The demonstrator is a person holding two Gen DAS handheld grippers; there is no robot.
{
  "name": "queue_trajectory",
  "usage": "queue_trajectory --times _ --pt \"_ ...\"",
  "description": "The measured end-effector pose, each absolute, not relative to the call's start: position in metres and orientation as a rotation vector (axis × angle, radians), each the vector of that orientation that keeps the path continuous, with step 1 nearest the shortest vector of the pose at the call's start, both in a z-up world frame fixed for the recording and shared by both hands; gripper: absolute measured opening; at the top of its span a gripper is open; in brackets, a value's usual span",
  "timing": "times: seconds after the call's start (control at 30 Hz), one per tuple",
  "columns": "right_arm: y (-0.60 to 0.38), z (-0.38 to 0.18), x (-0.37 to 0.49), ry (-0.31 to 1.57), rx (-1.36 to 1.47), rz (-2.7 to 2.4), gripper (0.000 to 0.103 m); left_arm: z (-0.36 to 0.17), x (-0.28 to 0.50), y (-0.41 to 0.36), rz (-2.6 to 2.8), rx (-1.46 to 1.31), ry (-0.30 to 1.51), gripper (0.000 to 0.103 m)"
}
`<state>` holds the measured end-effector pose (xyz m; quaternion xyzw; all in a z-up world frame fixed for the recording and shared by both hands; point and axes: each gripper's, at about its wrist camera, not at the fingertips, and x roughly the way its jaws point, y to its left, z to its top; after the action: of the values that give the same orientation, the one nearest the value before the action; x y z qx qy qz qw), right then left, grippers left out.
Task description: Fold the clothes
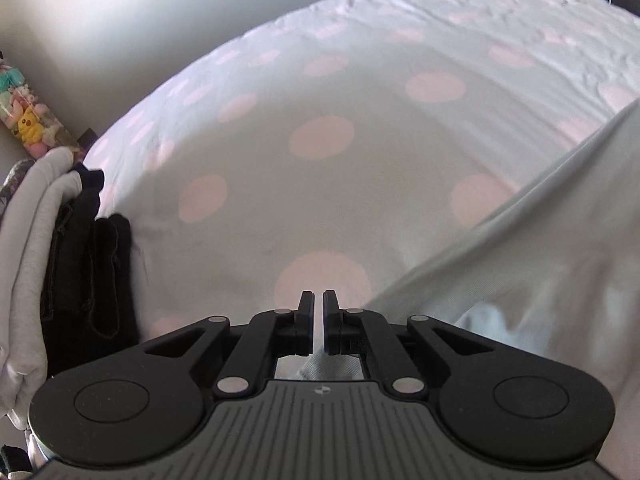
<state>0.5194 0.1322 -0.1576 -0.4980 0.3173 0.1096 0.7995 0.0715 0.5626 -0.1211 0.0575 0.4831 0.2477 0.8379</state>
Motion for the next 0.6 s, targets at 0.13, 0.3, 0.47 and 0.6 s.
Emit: queue_trajectory --times 0.13,0.3,0.47,0.6 --pt "0.116 -0.142 0.517 0.687 -0.958 0.223 0.004 -0.102 0.068 0.538 0.505 0.086 0.961 0.011" --pt "0.075 -0.111 0.505 0.741 -0.678 0.279 0.005 -0.097 0.050 0.502 0.487 -0.002 0.909 0.018" --pt "0.024 -0.092 0.498 0.808 -0.264 0.328 0.010 -0.116 0.019 0.471 0.515 -0.086 0.881 0.020" --pt "0.000 -0.102 0.496 0.867 -0.103 0.297 0.013 -0.136 -0.005 0.458 0.556 -0.126 0.883 0.020"
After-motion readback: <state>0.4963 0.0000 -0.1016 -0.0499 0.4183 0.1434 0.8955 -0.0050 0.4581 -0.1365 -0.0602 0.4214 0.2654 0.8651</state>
